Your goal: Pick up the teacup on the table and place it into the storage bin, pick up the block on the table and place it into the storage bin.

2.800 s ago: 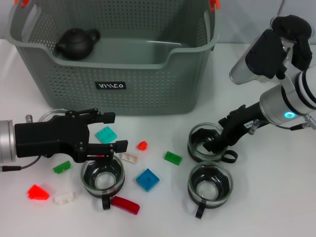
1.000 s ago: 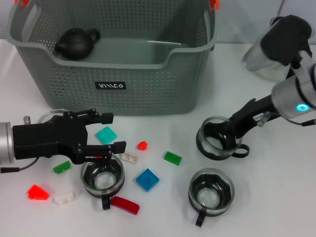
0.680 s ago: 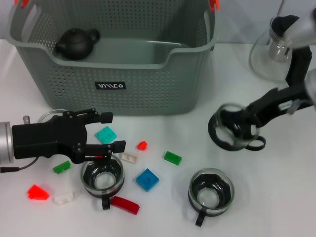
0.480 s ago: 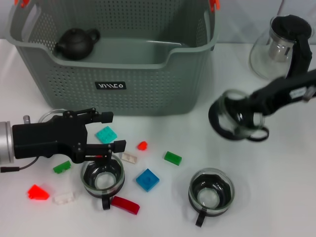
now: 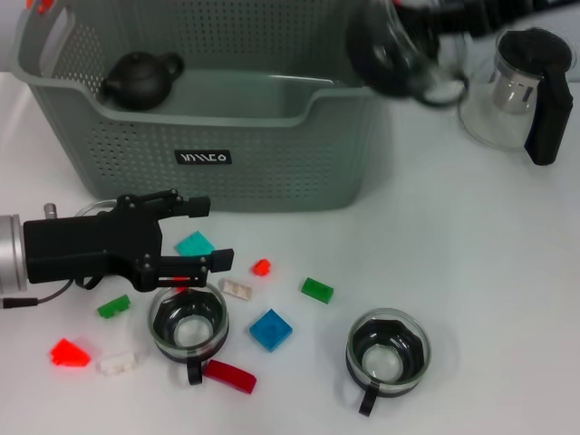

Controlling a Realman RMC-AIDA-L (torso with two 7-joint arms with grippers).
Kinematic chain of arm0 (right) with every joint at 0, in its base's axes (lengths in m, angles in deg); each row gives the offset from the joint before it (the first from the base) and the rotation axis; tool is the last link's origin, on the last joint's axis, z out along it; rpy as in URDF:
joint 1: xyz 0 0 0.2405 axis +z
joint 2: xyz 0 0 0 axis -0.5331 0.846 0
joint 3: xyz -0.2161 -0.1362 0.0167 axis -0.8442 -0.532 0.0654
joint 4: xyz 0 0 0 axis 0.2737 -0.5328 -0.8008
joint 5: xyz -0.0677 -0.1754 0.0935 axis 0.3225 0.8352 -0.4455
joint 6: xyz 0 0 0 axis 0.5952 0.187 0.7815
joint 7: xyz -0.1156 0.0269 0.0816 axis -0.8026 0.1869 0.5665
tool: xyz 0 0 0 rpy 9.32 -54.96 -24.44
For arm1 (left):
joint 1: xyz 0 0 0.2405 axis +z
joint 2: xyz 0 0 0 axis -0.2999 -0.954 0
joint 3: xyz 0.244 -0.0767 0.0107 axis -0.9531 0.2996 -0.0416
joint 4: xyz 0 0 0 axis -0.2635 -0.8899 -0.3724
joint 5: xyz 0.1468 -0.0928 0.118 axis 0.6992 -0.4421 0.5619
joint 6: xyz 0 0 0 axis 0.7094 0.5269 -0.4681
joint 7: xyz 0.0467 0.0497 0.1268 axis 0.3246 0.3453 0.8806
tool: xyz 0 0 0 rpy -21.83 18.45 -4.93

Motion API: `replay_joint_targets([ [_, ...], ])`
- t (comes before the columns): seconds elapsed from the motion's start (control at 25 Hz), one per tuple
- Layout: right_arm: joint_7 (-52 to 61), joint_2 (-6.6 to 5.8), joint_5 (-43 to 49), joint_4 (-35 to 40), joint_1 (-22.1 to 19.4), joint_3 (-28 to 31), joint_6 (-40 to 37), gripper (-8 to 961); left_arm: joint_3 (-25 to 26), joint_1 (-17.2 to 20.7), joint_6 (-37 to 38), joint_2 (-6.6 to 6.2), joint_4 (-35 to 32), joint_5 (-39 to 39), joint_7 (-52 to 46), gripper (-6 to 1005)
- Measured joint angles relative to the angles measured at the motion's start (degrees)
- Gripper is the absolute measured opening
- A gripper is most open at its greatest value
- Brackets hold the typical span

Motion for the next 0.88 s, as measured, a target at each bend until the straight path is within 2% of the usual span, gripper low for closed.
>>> replay_joint_targets([
  [0.16,-0.5,-0.57,4.2,-4.2,5.5,-0.5,6.1,57,0.0,-0.1,0.2,0.0,0.0,-0.1,0.0,861],
  [0.24,-1.5,-0.59,6.9,-8.6,8.6,-1.6,13.1,57,0.0,-0.2,0.2,0.04,0.0,-0.1,0.0,861],
  [0.28,-1.5,-0.59,6.9,-8.6,8.6,-1.6,13.1,57,0.0,-0.2,0.3,0.06,0.0,-0.1,0.0,861],
  [0.4,-3.1,-0.28,8.1,-14.1,10.4,-4.3,22.2,57,-0.1,-0.3,0.2,0.07,0.1,-0.1,0.1,861],
  [0.52,-5.5,0.45,7.5,-19.4,11.5,-6.9,31.4,57,0.0,-0.3,0.2,-0.01,0.0,-0.1,0.1,861],
  [0.76,-11.1,2.37,7.0,-29.2,14.5,-8.8,45.0,57,0.0,-0.3,0.2,-0.16,0.0,-0.1,0.1,861],
  [0.84,-13.0,3.15,7.3,-33.1,15.5,-11.9,51.8,57,0.1,-0.3,0.1,-0.16,0.0,-0.2,0.1,861],
  [0.88,-13.0,3.15,7.3,-33.1,15.5,-11.9,51.8,57,0.1,-0.3,0.0,-0.17,0.1,-0.4,0.1,861],
])
